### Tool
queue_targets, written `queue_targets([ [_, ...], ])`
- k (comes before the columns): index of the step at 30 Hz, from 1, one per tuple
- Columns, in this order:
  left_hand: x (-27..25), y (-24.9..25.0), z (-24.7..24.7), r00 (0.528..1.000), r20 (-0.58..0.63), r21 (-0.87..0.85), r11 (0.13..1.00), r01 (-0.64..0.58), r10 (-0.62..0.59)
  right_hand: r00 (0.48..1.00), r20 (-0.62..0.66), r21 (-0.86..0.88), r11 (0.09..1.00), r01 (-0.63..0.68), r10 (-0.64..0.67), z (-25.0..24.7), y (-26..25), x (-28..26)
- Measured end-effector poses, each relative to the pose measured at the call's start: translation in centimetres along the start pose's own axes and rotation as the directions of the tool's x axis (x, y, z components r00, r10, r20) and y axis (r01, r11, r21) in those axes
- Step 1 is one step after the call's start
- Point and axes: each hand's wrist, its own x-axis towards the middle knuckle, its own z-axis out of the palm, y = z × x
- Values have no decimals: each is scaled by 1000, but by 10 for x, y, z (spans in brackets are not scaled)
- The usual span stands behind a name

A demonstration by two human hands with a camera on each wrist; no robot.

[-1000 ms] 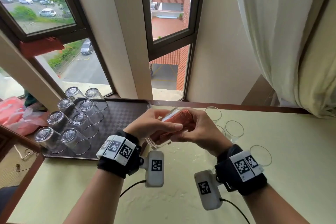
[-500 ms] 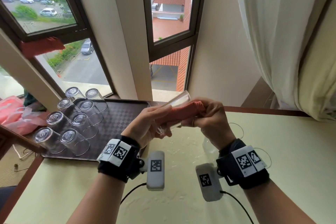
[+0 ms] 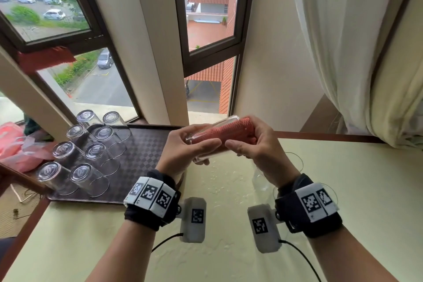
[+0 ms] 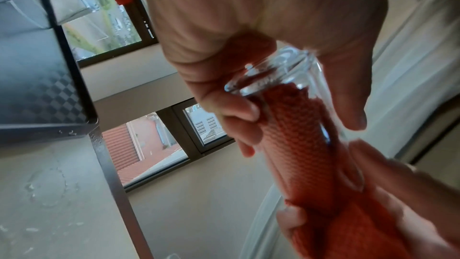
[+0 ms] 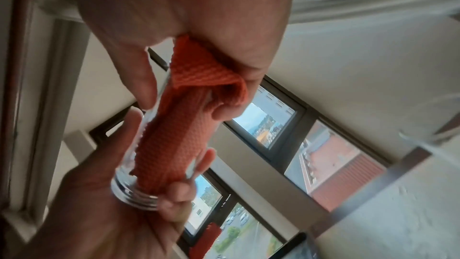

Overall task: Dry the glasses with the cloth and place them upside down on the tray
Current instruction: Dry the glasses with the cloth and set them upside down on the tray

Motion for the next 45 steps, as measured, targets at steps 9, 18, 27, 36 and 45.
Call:
queue_targets([
  [9, -3, -8, -1, 986, 57, 118, 980, -160, 154, 980, -6, -4, 980, -198, 198, 3, -1, 2],
  [18, -3, -23, -4, 968, 209, -204, 961, 185, -141, 994, 35, -9, 994, -106, 107, 1, -7, 3],
  [27, -2, -24, 1, 922, 149, 250, 888, -385, 358, 968, 78, -14, 971, -237, 238, -10, -13, 1],
  [36, 8, -6, 0, 953, 250, -41, 981, 190, -174, 969, -137, 112, 975, -191, 205, 0, 5, -7],
  [45, 5, -6, 1, 924, 229, 143, 929, -342, 305, 982, 32, 6, 983, -185, 185, -5, -25, -2],
])
